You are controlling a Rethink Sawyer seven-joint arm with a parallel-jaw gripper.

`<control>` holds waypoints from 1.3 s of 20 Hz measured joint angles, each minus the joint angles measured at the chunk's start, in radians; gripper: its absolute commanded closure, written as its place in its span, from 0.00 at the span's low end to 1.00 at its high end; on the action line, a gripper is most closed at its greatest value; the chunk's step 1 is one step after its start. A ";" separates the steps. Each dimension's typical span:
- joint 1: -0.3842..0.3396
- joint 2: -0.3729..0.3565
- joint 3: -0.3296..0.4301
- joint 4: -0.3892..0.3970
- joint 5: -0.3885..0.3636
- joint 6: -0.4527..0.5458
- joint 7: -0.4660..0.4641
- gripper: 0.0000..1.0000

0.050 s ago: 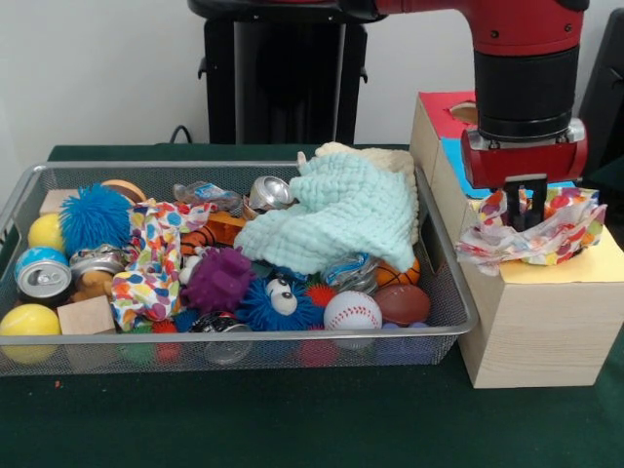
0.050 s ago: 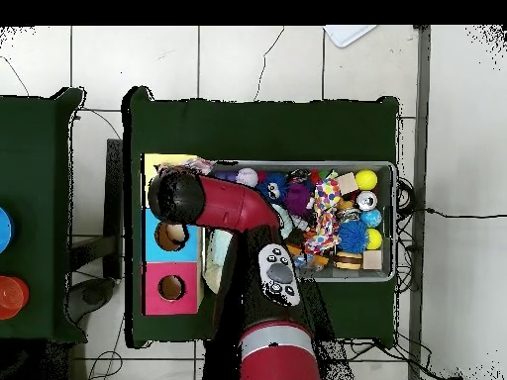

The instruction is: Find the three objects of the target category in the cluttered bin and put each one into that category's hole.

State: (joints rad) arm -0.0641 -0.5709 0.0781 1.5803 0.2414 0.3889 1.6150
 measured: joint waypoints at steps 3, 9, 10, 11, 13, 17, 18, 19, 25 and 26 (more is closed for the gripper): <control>0.003 0.003 0.006 0.002 0.003 -0.045 0.000 1.00; 0.004 0.009 0.021 0.005 0.023 -0.099 0.000 1.00; 0.005 0.010 0.022 0.005 0.027 -0.105 0.000 1.00; 0.013 0.013 0.019 0.004 0.039 -0.120 0.000 1.00; 0.029 0.019 0.007 -0.004 0.051 -0.131 0.000 1.00; 0.088 0.039 -0.049 -0.042 0.073 -0.138 0.000 1.00; 0.102 0.044 -0.063 -0.051 0.076 -0.138 0.000 1.00; 0.134 0.056 -0.095 -0.073 0.081 -0.135 0.000 1.00; 0.233 0.100 -0.206 -0.152 0.092 -0.094 0.000 1.00; 0.240 0.105 -0.216 -0.161 0.092 -0.086 0.000 1.00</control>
State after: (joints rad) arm 0.1762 -0.4662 -0.1382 1.4197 0.3335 0.3031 1.6152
